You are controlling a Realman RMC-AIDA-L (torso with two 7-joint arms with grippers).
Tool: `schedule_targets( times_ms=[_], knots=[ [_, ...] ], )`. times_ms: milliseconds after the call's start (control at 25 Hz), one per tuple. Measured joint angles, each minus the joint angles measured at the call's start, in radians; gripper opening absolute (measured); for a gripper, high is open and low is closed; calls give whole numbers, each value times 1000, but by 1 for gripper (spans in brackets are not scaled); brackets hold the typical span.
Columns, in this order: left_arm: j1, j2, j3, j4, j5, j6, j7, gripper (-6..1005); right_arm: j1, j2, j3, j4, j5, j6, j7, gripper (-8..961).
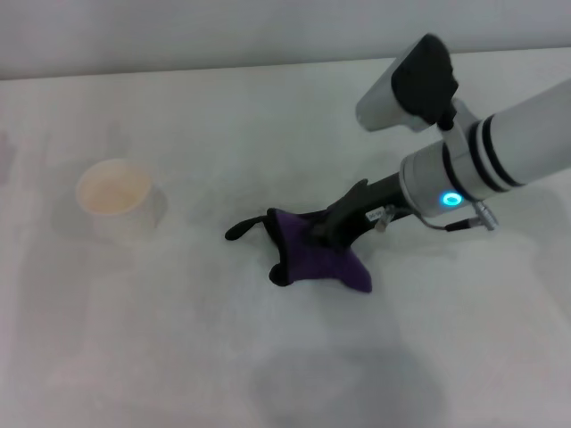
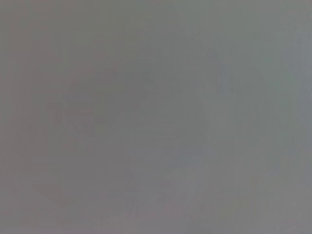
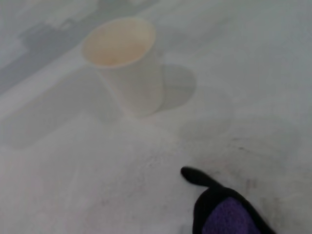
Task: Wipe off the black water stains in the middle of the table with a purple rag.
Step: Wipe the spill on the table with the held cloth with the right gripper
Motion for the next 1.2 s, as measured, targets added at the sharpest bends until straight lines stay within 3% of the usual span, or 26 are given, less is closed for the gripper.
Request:
schedule_targets(
  times_ms=[480,800,1200],
  knots=[
    [-6,-1,0,1,0,0,-4,872,100,4,-113,-162,175,-29,-113,87],
    [-5,-3,0,1,0,0,-6,872,114,6,-192,-224,340,-163,-231,87],
    [3,-3,-26,0,0,0,-7,872,106,-2,-190,-260,365,-368,-247,83]
  ],
)
